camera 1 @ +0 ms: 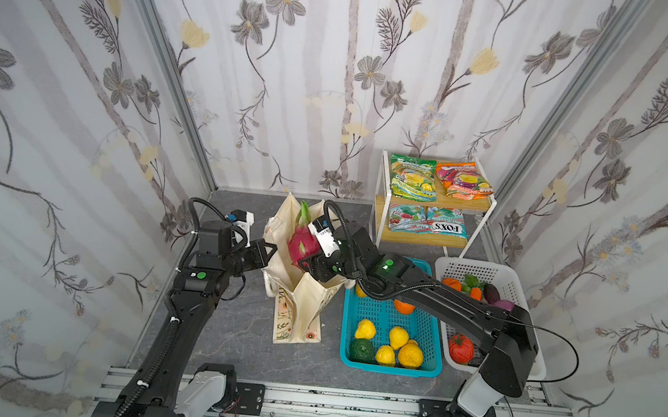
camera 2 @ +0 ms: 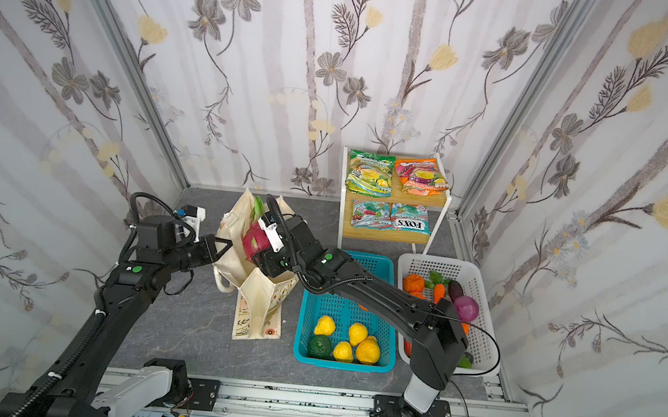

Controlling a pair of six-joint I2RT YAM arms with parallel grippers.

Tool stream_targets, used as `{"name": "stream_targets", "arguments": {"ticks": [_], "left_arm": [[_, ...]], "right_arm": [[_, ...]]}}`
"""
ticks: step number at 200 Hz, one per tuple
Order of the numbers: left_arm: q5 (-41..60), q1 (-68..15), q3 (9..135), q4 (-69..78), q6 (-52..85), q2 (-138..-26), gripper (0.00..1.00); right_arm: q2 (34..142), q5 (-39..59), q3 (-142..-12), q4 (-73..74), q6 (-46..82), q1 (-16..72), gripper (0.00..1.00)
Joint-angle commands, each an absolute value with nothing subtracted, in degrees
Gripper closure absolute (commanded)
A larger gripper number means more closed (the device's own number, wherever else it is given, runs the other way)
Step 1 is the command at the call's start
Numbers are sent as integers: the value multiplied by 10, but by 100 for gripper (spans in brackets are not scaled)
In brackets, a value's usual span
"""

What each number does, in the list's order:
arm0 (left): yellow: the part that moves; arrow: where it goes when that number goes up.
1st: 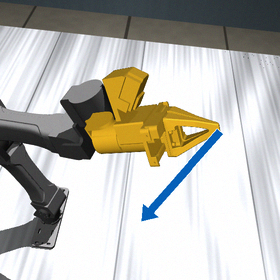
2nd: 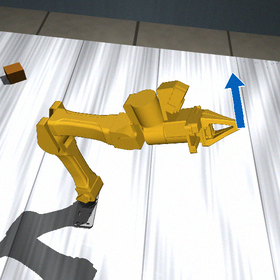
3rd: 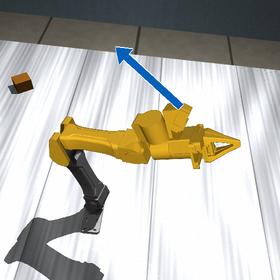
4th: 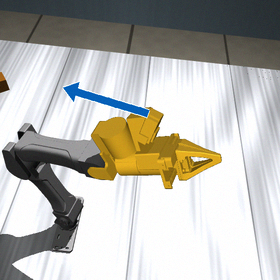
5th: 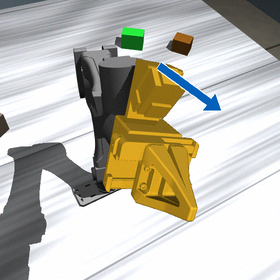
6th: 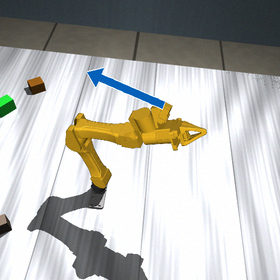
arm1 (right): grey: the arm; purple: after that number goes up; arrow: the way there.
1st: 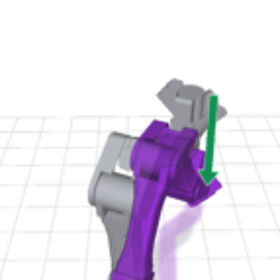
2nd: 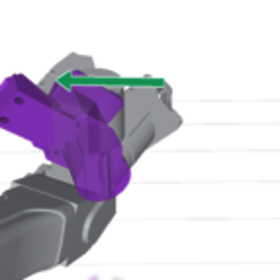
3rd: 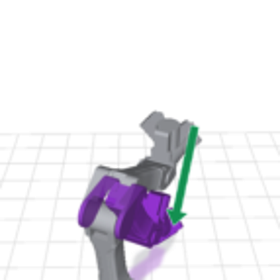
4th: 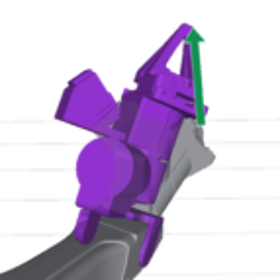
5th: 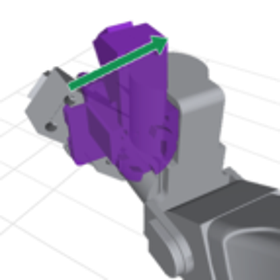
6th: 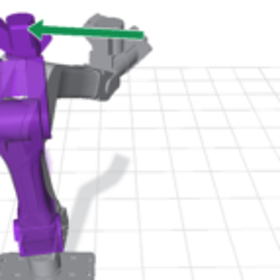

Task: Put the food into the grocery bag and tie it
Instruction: 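Lift the dragon fruit with the right gripper and carry it over the tote bag, then lower the dragon fruit into the bag and open the right gripper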

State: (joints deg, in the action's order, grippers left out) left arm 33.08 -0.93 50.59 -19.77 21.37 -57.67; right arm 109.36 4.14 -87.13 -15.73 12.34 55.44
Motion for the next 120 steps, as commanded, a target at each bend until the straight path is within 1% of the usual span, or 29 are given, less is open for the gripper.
{"name": "stream_targets", "arguments": {"ticks": [1, 31, 58, 85, 120], "left_arm": [[327, -10, 513, -172, 211, -578, 100], [332, -11, 511, -172, 210, -581, 100], [327, -11, 503, -172, 207, -574, 100], [319, -11, 495, -172, 207, -570, 100], [287, -11, 483, -172, 194, -573, 100]], "right_arm": [[1138, 16, -902, -192, 111, 555, 31], [1214, -15, -960, -251, 112, 557, 31], [1255, -2, -975, -261, 127, 548, 30], [1296, -14, -991, -274, 143, 548, 30], [1338, -23, -996, -290, 168, 548, 27]]}}
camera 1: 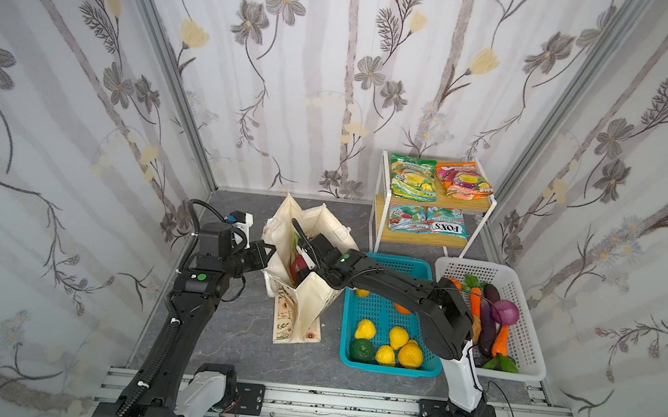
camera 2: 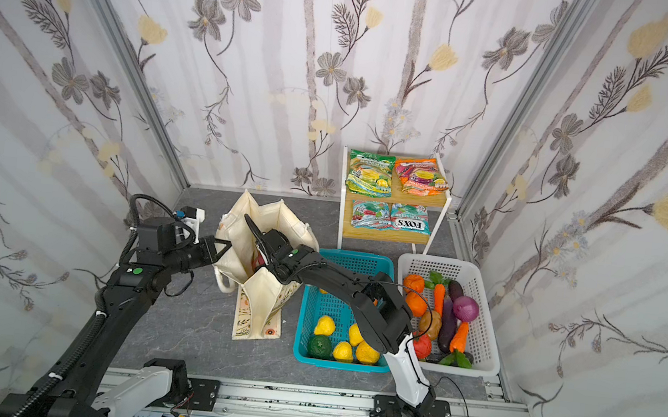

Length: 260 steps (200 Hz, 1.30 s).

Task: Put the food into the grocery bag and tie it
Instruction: 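Lower the dragon fruit into the bag and open the right gripper, then withdraw the right gripper from the bag back over the teal basket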

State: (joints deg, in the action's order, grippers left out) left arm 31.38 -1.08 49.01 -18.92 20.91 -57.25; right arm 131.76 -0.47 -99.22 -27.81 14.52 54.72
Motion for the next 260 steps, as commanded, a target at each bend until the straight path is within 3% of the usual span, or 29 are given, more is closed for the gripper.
{"name": "stream_targets", "arguments": {"ticks": [1, 43, 56, 193, 219, 245, 260], "left_arm": [[286, -11, 483, -172, 194, -573, 100], [294, -11, 483, -170, 196, -582, 100], [291, -11, 483, -169, 197, -581, 100], [287, -11, 474, -165, 202, -578, 100], [285, -11, 474, -163, 204, -573, 100], [282, -11, 475, -163, 204, -570, 100], [281, -11, 474, -162, 204, -571, 100]], "right_arm": [[1339, -24, -996, -290, 168, 548, 27], [1313, -22, -971, -276, 183, 551, 16], [1293, -12, -961, -267, 183, 551, 1], [1037, -92, -922, -251, 180, 552, 0], [963, -170, -886, -225, 185, 552, 0], [870, -367, -833, -186, 271, 554, 0], [820, -392, -792, -161, 261, 545, 0]]}}
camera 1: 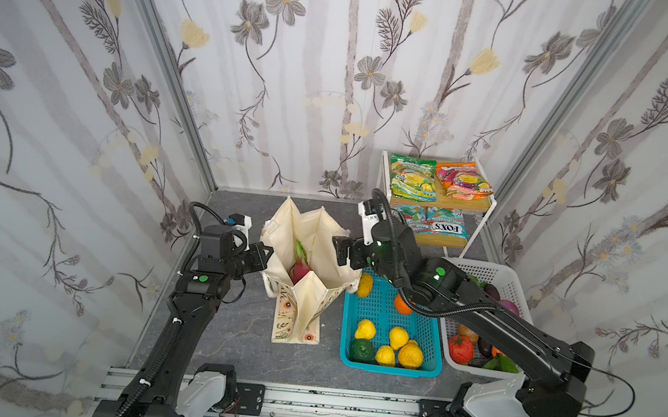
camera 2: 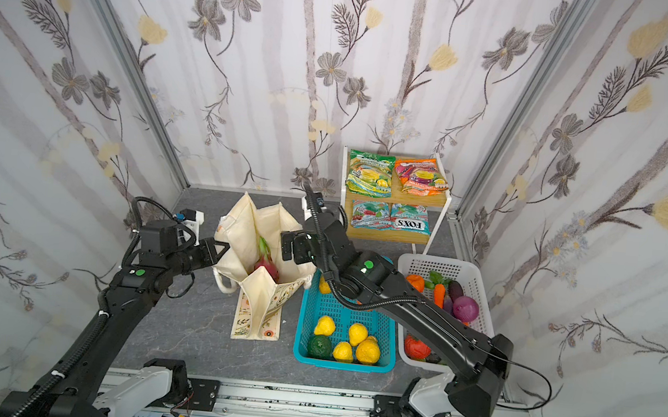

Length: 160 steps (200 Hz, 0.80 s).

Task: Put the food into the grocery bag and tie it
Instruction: 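Withdraw the right gripper from the bag back over the teal basket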

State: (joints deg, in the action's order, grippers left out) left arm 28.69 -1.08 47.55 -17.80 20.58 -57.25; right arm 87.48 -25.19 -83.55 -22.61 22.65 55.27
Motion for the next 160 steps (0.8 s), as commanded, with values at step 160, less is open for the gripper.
{"name": "stream_targets", "arguments": {"ticks": [160], "left_arm": [[294, -11, 457, -147, 241, -546, 100]], "right_arm": [[728, -221, -455, -204, 475, 404, 4]]}}
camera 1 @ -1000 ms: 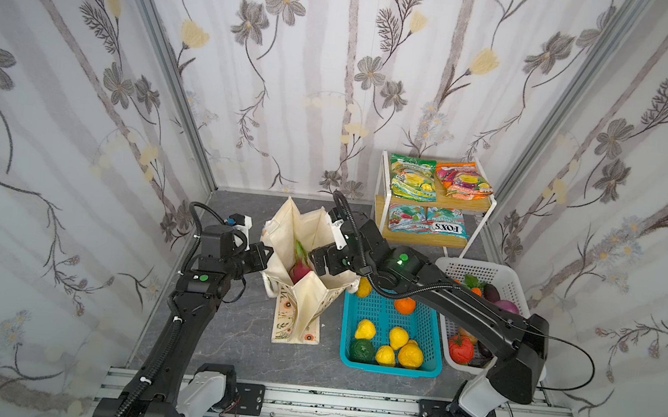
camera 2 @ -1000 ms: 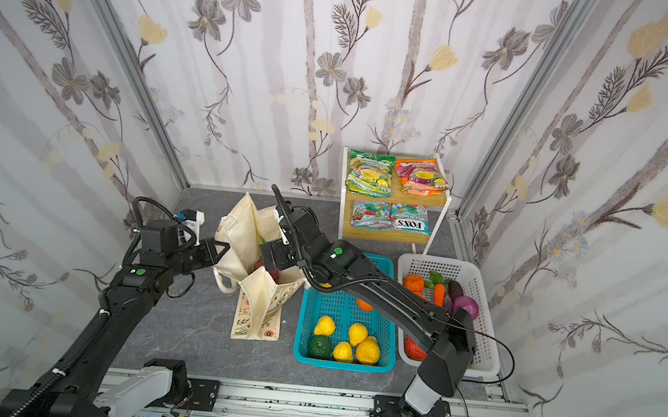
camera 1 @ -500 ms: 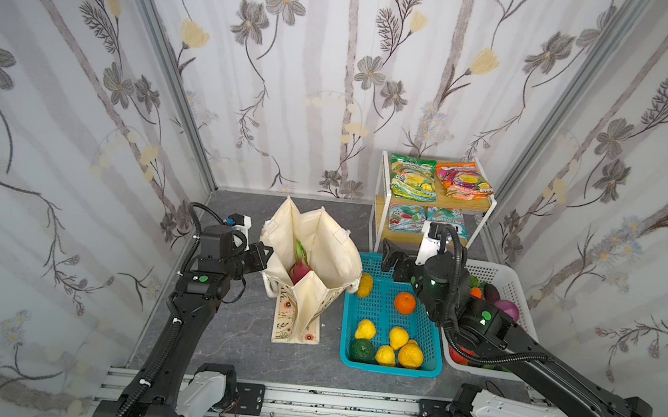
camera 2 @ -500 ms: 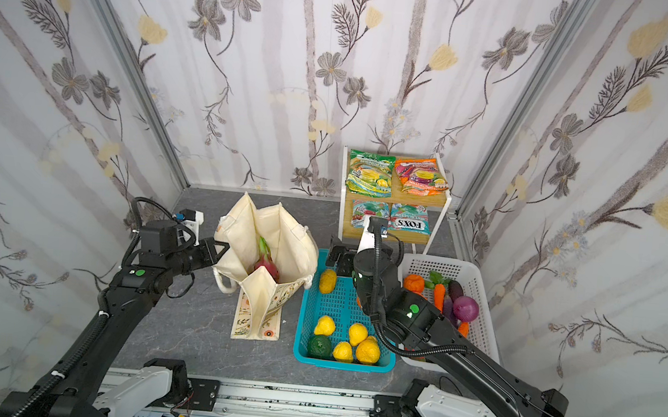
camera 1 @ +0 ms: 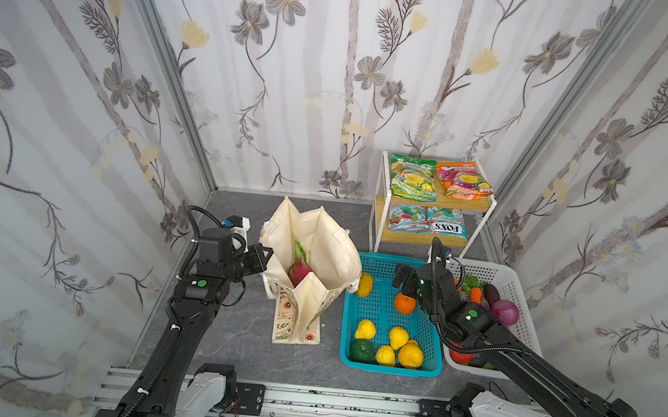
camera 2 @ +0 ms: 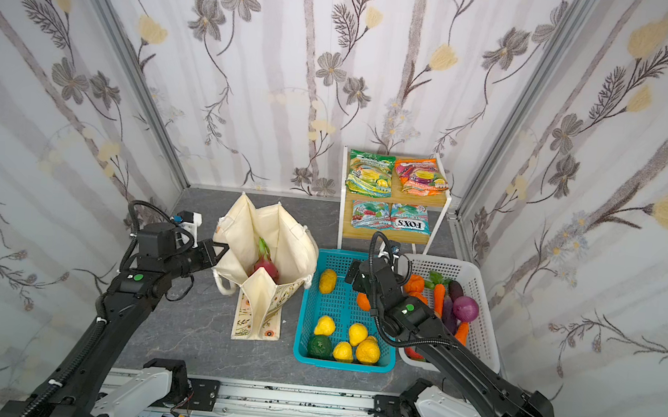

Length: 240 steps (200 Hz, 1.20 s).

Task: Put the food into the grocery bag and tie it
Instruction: 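Withdraw the right gripper from the bag back over the teal basket, then lower the right gripper onto the orange in the teal basket and grasp it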

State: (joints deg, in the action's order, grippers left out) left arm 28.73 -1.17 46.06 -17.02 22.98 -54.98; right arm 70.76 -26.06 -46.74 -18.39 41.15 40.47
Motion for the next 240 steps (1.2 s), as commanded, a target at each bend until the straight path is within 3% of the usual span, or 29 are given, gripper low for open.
{"name": "stream_targets", "arguments": {"ticks": [1, 84, 136, 240], "left_arm": [[294, -11, 457, -147, 241, -546, 100], [302, -12, 452, -139, 243, -550, 100], [303, -12, 447, -135, 243, -553, 100], [307, -12, 439, -131, 245, -550, 100]], "right_arm": [[729, -220, -454, -203, 477, 403, 4], [804, -200, -436, -172, 509, 403, 11], [863, -235, -439, -213, 540, 403, 11], [924, -214, -445, -136, 521, 427, 13]]}}
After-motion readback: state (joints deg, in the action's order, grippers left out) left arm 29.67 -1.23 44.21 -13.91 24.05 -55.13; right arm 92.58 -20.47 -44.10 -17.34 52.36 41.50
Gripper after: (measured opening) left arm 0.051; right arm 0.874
